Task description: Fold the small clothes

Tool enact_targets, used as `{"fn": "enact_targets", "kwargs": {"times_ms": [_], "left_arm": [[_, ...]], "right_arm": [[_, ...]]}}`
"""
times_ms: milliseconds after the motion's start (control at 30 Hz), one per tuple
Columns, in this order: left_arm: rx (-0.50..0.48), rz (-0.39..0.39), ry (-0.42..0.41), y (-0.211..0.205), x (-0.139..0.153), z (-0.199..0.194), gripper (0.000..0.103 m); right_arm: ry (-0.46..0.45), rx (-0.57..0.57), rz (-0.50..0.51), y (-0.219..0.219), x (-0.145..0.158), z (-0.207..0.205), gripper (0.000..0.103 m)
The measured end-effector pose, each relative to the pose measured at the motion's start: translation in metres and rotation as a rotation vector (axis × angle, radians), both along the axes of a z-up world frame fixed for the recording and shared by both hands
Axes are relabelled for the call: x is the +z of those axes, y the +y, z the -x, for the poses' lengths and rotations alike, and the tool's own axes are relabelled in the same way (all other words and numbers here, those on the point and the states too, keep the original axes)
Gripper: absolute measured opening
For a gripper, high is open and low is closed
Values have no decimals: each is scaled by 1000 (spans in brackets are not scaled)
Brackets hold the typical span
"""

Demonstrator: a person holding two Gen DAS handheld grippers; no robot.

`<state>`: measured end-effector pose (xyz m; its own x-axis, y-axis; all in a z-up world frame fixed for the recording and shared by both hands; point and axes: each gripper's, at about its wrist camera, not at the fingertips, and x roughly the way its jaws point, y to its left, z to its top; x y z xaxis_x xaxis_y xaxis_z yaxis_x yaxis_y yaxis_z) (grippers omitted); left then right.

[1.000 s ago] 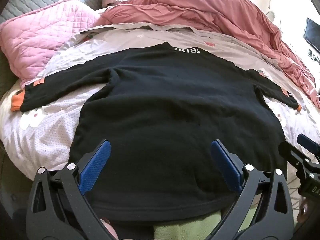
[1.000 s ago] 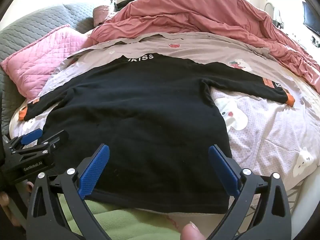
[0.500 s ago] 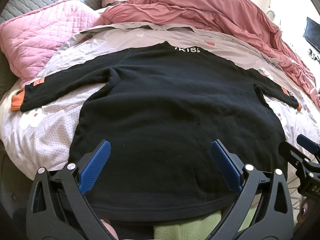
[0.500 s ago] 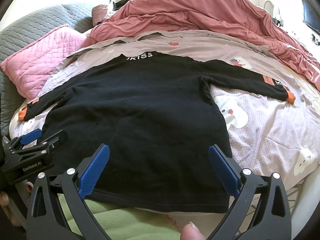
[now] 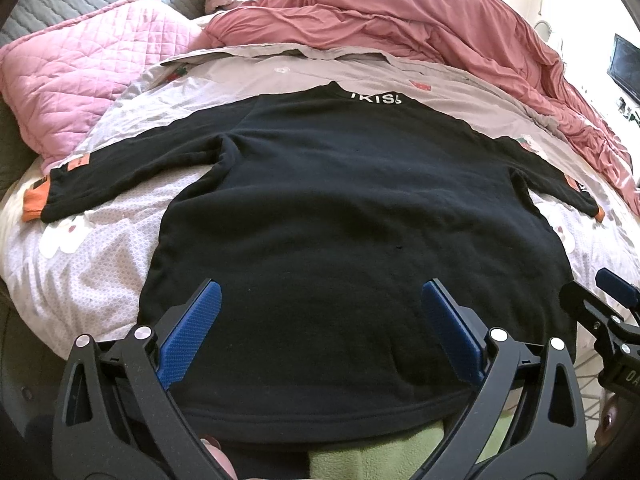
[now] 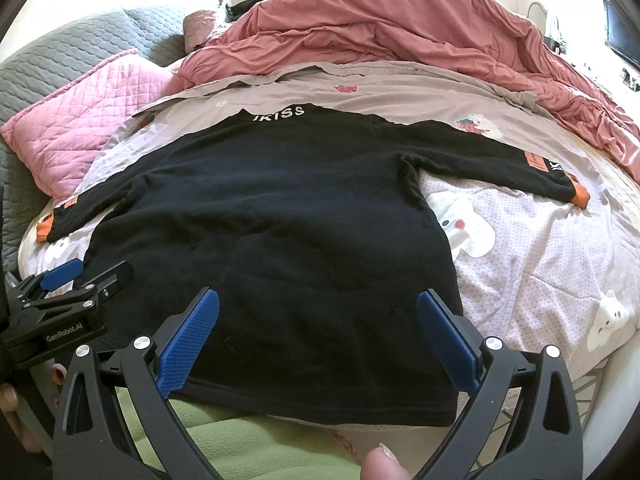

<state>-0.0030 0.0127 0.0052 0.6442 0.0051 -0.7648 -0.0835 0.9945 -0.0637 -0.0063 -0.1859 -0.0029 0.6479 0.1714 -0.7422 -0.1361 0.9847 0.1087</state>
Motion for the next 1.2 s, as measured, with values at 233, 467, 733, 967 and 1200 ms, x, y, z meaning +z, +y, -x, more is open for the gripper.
{"fn": "enact_targets", "kwargs": {"times_ms": [233, 467, 733, 967, 1200], "left_arm": [[0, 1, 0, 1, 0, 0, 94], [-3, -1, 6, 3, -3, 1, 94], [-12, -12, 27, -6, -5, -6, 94], [-8, -37, 31, -13, -1, -19, 94], [10, -48, 42, -12, 7, -40, 94]], "right_arm": [[-3, -3, -4, -2, 0, 0, 99], [-16, 1, -7, -3, 3, 1, 99], [-48, -10, 5, -7, 8, -6, 99], [-59, -37, 7, -23, 8, -24, 99], [-61, -81, -2, -46, 5, -47, 99]]}}
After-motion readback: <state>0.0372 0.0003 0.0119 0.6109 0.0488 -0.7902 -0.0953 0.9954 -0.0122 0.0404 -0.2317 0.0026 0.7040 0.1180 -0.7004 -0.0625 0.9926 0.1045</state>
